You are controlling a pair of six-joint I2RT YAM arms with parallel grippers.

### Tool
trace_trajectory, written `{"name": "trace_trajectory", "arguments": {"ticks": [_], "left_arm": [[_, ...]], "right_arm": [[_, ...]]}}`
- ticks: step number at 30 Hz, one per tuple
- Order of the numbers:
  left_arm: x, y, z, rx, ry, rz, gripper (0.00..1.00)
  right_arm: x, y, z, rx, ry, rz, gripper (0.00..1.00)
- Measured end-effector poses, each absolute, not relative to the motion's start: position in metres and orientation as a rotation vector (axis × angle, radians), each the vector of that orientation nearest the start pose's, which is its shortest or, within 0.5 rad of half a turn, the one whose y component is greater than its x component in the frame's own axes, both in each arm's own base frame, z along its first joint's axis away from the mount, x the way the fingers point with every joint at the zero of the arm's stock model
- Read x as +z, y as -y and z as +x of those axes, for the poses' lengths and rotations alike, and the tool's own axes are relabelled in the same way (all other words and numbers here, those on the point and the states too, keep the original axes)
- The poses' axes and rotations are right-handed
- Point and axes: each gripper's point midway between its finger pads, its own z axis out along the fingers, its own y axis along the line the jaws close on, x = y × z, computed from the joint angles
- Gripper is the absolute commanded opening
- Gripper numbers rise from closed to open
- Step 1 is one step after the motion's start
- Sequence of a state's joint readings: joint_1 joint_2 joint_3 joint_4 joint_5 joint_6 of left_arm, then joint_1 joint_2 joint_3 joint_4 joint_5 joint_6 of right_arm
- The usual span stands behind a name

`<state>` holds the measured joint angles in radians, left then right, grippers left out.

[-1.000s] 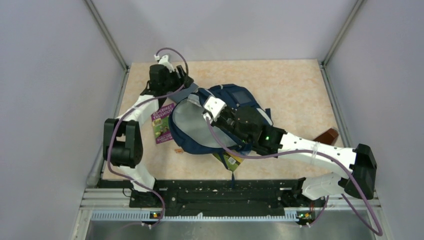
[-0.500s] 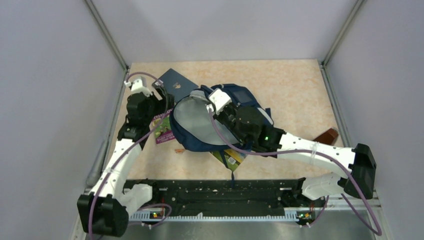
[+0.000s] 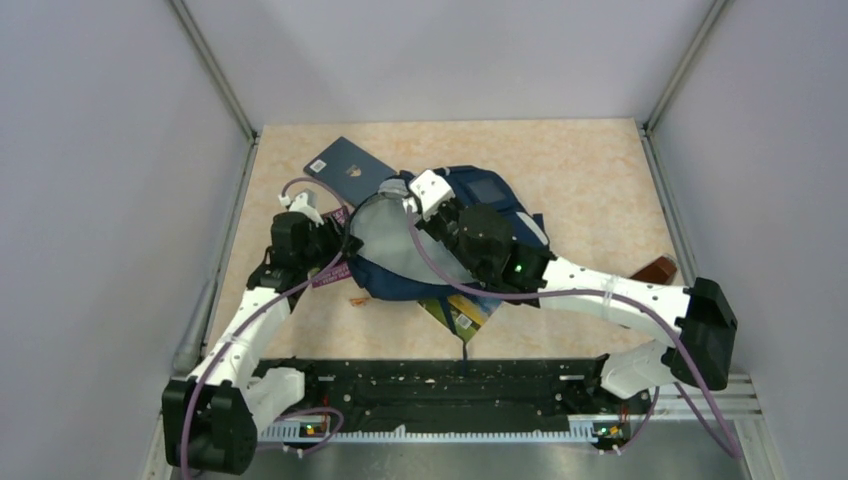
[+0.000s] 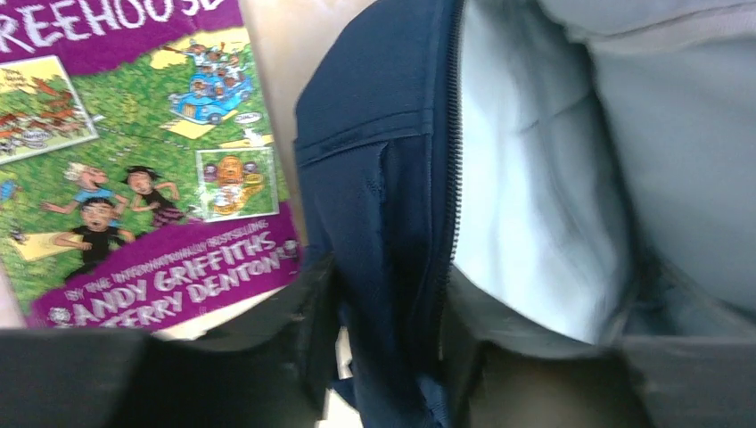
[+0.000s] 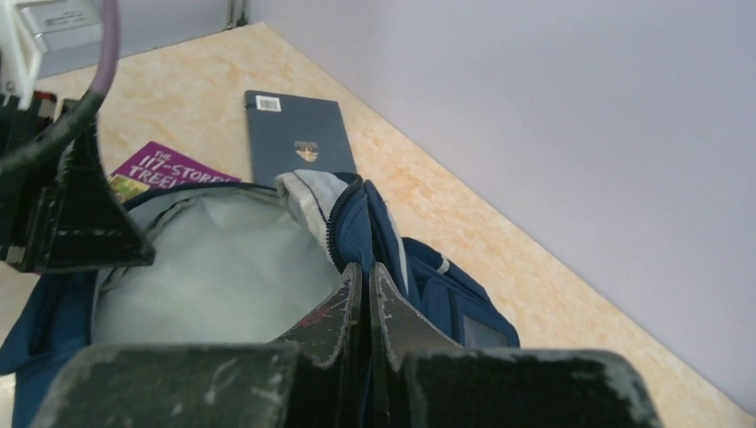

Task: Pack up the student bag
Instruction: Zip the student bag at the center of the board.

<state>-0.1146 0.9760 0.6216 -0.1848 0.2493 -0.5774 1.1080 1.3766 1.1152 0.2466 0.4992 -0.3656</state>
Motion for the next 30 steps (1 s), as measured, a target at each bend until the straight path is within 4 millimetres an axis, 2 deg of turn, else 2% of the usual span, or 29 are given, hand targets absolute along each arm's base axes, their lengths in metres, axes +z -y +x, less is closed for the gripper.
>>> {"name": "trace_trajectory", "arguments": {"ticks": [3, 4, 7, 11, 14, 19, 24, 27, 30], "left_arm": [[0.138, 0.099, 0.302, -0.652, -2.177, -0.365, 0.05], [0.136, 0.097, 0.303, -0.635, -2.185, -0.372, 0.0], [0.138, 0.092, 0.31, -0.599, -2.175, -0.388, 0.0], [0.152, 0.09, 0.323, -0.584, -2.123, -0.388, 0.0], [0.159, 0.092, 0.336, -0.594, -2.089, -0.386, 0.0], [0.155, 0.098, 0.358, -0.612, -2.09, -0.397, 0.0], [0.149, 0.106, 0.38, -0.642, -2.078, -0.414, 0.0], [0.145, 0.112, 0.389, -0.672, -2.075, -0.421, 0.0], [0.14, 0.118, 0.399, -0.694, -2.08, -0.422, 0.0]], "right_arm": [[0.33, -0.345, 0.303, 0.162, -1.409, -0.727, 0.0], [0.334, -0.341, 0.31, 0.154, -1.408, -0.711, 0.0], [0.353, -0.321, 0.339, 0.119, -1.405, -0.647, 0.0], [0.379, -0.294, 0.376, 0.066, -1.393, -0.567, 0.0], [0.387, -0.276, 0.397, 0.037, -1.392, -0.53, 0.0], [0.384, -0.235, 0.425, -0.031, -1.426, -0.472, 0.0], [0.379, -0.188, 0.448, -0.062, -1.48, -0.339, 0.0], [0.375, -0.155, 0.455, -0.087, -1.505, -0.246, 0.0], [0.368, -0.128, 0.451, -0.118, -1.523, -0.166, 0.0]]}}
